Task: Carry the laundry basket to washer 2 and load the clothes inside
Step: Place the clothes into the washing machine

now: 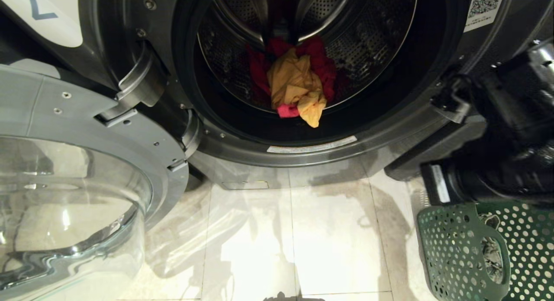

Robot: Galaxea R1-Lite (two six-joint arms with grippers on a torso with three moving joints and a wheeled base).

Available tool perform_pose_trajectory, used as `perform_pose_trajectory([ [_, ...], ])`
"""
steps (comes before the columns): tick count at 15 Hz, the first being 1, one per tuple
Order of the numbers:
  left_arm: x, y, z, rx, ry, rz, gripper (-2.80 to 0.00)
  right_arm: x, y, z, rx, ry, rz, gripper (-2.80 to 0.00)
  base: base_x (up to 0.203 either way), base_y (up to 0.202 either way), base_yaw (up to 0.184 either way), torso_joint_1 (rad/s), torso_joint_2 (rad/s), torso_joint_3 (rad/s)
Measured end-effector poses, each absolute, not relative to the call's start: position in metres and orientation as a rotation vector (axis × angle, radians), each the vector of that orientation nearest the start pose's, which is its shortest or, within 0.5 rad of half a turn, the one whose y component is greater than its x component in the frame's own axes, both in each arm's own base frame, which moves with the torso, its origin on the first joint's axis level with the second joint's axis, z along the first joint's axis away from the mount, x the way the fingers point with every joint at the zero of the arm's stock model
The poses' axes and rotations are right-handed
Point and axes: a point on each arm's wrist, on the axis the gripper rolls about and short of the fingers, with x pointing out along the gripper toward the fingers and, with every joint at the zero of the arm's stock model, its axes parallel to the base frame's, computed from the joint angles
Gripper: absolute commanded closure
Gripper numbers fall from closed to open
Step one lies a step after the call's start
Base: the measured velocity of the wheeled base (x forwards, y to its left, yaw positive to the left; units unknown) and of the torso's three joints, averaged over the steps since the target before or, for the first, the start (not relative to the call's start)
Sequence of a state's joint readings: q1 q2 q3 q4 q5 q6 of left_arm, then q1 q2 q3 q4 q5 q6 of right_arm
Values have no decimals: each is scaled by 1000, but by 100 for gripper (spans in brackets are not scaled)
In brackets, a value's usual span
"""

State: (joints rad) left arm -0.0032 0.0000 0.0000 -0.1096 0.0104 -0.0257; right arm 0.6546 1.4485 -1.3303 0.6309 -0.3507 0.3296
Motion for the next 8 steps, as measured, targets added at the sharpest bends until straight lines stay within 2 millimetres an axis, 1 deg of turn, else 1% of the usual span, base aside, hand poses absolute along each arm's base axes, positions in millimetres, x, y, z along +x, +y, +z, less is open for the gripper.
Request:
perform_pose_trajectory([
  [2, -23, 0, 87, -26, -110, 6, 0, 151, 91, 276, -72, 761, 76, 0, 0, 0, 0, 0, 0, 0],
  [4, -23, 0, 87, -26, -110, 6, 0, 134, 54, 266, -48, 830, -82, 0, 0, 0, 0, 0, 0, 0],
  [6, -23, 0, 87, -26, -110, 6, 0, 124, 21, 260, 30, 884, -265, 0, 0, 0, 0, 0, 0, 0],
  [8, -23, 0, 87, -26, -110, 6, 0, 119, -10, 252, 148, 939, -461, 0, 0, 0, 0, 0, 0, 0],
])
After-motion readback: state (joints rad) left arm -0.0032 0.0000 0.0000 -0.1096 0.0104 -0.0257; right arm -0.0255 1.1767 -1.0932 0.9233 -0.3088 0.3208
